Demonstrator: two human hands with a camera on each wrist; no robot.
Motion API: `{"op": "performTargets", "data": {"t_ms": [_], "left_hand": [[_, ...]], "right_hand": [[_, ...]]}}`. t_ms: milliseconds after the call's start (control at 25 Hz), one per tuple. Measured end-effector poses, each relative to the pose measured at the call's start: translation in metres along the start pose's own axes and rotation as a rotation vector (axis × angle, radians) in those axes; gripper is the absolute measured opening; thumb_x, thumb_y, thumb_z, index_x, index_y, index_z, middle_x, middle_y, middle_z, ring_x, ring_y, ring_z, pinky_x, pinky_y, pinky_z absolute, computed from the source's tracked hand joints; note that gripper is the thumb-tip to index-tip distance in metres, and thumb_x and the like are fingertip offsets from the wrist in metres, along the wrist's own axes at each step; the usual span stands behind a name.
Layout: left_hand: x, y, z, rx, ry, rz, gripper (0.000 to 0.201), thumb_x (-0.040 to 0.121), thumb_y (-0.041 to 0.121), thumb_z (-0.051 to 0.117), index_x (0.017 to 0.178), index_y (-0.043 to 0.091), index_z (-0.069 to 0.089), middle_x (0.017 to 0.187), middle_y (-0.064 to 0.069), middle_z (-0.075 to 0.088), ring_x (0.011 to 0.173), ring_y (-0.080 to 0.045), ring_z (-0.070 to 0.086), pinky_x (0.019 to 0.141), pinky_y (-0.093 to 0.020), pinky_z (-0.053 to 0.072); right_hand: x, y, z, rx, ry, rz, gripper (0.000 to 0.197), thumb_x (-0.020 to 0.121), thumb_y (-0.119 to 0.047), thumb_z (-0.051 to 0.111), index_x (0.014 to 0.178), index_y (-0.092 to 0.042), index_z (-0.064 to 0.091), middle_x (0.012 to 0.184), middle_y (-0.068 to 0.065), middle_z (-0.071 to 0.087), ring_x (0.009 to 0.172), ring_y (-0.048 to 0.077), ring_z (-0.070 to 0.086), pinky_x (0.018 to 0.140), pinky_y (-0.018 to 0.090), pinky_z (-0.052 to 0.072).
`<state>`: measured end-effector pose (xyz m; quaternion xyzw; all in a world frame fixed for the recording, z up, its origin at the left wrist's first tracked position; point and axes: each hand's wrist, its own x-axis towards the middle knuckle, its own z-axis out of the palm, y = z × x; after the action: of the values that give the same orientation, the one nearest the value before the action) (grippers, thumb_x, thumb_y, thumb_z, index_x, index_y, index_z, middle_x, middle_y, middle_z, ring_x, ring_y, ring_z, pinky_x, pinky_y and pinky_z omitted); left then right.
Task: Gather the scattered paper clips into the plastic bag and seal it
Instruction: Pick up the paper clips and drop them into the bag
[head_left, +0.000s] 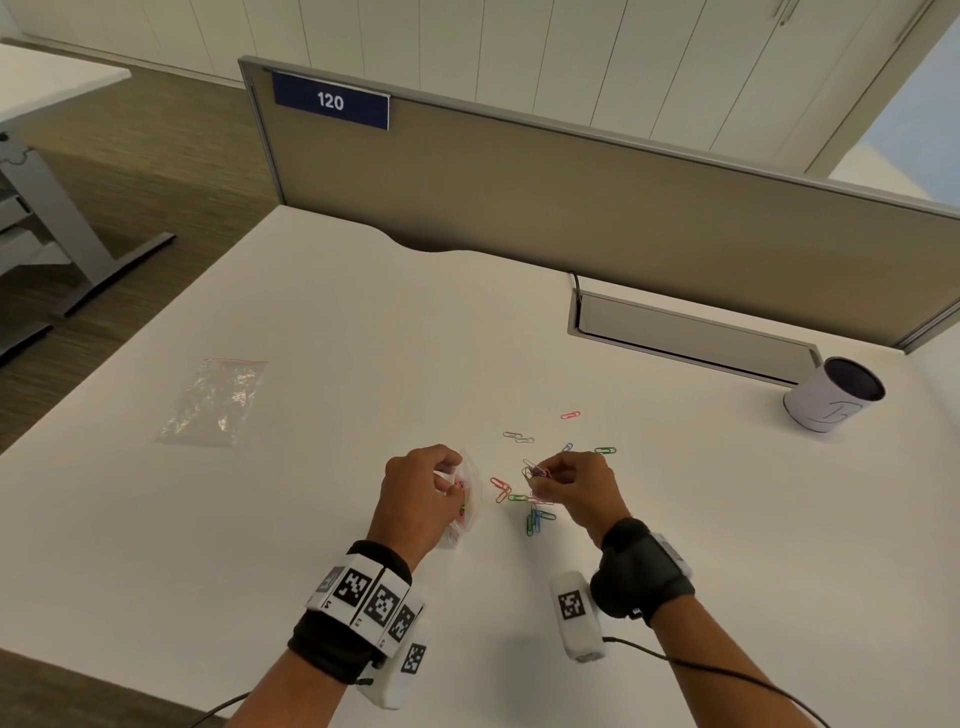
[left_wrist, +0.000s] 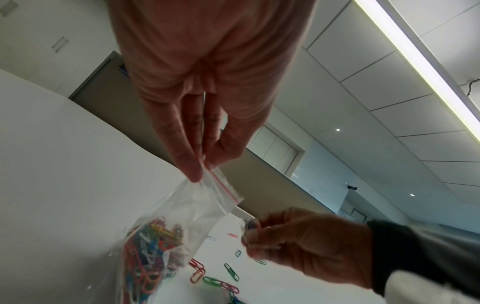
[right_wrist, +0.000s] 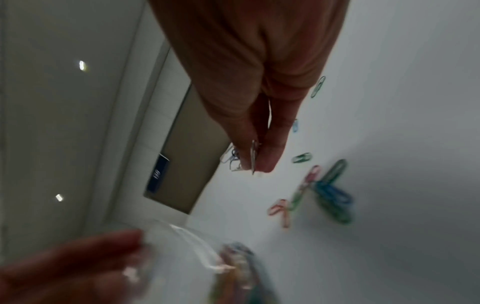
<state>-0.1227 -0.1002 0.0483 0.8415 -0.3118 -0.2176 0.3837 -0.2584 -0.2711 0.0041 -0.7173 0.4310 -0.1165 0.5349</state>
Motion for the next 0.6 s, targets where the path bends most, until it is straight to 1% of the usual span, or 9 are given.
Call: {"op": "performTargets", "data": {"t_ms": [40,80,160,240,320,400,480,560,600], "left_hand": [[0.001,0.000,0.001,-0.003,0.002,-0.005,0.026,0.077,0.005,0.067,0.101,0.015,0.067,0.098,-0.004,0.070,0.076,-0.012,0.067,0.069,-0.019,0.051],[0.001,0.000,0.002,-0.006,0.006,-0.008,0.027,0.077,0.004,0.067,0.102,0.016,0.067,0.099,-0.005,0.070,0.077,-0.013,0.067,0.071,-0.020,0.051],[0.001,0.001,0.005,-0.013,0.010,-0.007,0.029,0.077,0.005,0.068,0.104,0.015,0.067,0.100,-0.005,0.070,0.081,-0.014,0.067,0.073,-0.021,0.051],[0.000,0.002,0.008,-0.015,0.002,-0.006,0.031,0.078,0.007,0.069,0.107,0.016,0.066,0.104,-0.005,0.069,0.087,-0.016,0.065,0.076,-0.024,0.054],[-0.001,0.004,0.011,-0.017,-0.005,-0.017,0.034,0.078,0.006,0.070,0.111,0.015,0.064,0.108,-0.005,0.068,0.092,-0.017,0.064,0.077,-0.023,0.054],[-0.001,0.005,0.012,-0.018,0.000,-0.019,0.037,0.079,0.004,0.069,0.114,0.014,0.063,0.111,-0.006,0.067,0.095,-0.016,0.063,0.079,-0.022,0.053],[-0.002,0.006,0.012,-0.013,0.016,-0.005,0.038,0.080,0.003,0.068,0.116,0.013,0.063,0.113,-0.007,0.068,0.096,-0.016,0.064,0.084,-0.025,0.054],[-0.004,0.007,0.011,-0.007,0.021,0.005,0.040,0.080,0.003,0.069,0.118,0.011,0.062,0.114,-0.008,0.069,0.096,-0.016,0.065,0.085,-0.026,0.054],[-0.005,0.007,0.011,-0.004,0.019,0.011,0.040,0.080,0.004,0.069,0.118,0.011,0.062,0.114,-0.008,0.069,0.096,-0.016,0.065,0.085,-0.027,0.054]], "right_hand": [[-0.007,-0.013,-0.001,0.121,-0.038,0.001,0.016,0.074,0.000,0.076,0.087,0.005,0.069,0.086,0.026,0.072,0.076,0.032,0.071,0.079,0.037,0.060],[-0.013,-0.025,-0.001,0.197,-0.087,-0.005,0.017,0.074,0.002,0.075,0.089,0.008,0.068,0.088,0.030,0.071,0.075,0.031,0.070,0.077,0.035,0.061],[-0.022,-0.052,0.001,0.187,-0.173,-0.012,0.019,0.075,0.003,0.074,0.092,0.010,0.067,0.088,0.030,0.071,0.071,0.025,0.070,0.069,0.025,0.060],[-0.028,-0.071,0.007,0.077,-0.236,-0.001,0.018,0.075,0.002,0.074,0.091,0.009,0.068,0.086,0.026,0.072,0.066,0.022,0.070,0.064,0.021,0.059],[-0.030,-0.082,0.016,-0.085,-0.271,0.002,0.016,0.074,0.001,0.075,0.088,0.007,0.070,0.083,0.024,0.073,0.065,0.022,0.072,0.067,0.027,0.062],[-0.029,-0.088,0.029,-0.291,-0.263,-0.009,0.010,0.074,0.000,0.073,0.083,0.004,0.071,0.081,0.023,0.074,0.066,0.023,0.073,0.071,0.033,0.062],[-0.025,-0.090,0.040,-0.449,-0.224,-0.005,0.008,0.073,0.003,0.071,0.081,0.003,0.070,0.082,0.022,0.074,0.070,0.026,0.074,0.071,0.035,0.062],[-0.020,-0.091,0.047,-0.513,-0.204,0.021,0.011,0.071,0.005,0.072,0.081,0.004,0.070,0.083,0.022,0.074,0.072,0.028,0.074,0.070,0.037,0.062],[-0.019,-0.091,0.048,-0.506,-0.202,0.025,0.011,0.071,0.003,0.073,0.082,0.004,0.071,0.083,0.022,0.074,0.069,0.025,0.073,0.067,0.034,0.062]]}}
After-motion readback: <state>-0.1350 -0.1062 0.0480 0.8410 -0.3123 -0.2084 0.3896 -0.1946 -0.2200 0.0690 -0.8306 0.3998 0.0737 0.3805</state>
